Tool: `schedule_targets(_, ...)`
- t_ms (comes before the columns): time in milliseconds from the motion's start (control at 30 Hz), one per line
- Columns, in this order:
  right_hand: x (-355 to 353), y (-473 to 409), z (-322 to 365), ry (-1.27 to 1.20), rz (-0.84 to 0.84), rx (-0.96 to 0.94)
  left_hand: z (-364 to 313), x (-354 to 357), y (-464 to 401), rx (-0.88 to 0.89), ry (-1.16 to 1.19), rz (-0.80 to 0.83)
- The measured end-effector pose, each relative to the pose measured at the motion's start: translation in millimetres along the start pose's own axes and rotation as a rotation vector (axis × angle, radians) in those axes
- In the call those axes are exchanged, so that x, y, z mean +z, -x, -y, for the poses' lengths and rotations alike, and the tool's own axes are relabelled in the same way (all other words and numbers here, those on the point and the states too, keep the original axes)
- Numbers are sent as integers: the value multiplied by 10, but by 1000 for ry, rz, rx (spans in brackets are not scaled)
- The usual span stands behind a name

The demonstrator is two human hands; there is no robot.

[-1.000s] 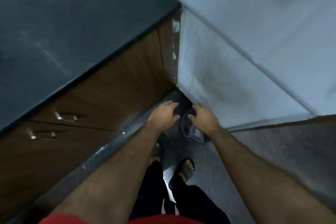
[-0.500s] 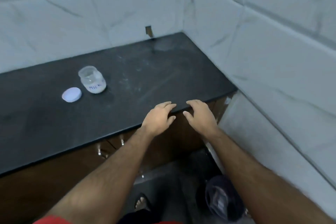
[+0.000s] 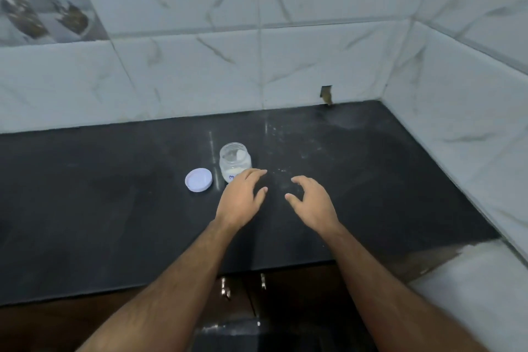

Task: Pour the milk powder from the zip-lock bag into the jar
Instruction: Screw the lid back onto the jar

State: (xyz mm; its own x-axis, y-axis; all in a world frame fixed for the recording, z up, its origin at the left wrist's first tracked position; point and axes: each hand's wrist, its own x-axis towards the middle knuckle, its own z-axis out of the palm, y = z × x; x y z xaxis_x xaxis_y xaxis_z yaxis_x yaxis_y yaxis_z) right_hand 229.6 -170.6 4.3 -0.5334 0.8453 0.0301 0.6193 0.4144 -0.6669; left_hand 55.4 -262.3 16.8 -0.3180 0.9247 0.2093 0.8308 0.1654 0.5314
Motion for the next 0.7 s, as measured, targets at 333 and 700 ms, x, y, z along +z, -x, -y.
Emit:
schedule_targets(333, 411, -694, 177, -135, 216, -11, 488, -72, 70, -433, 71, -233)
schedule_targets(700, 685, -1166, 258, -247, 351, -5, 699, -68, -195, -713, 217, -188)
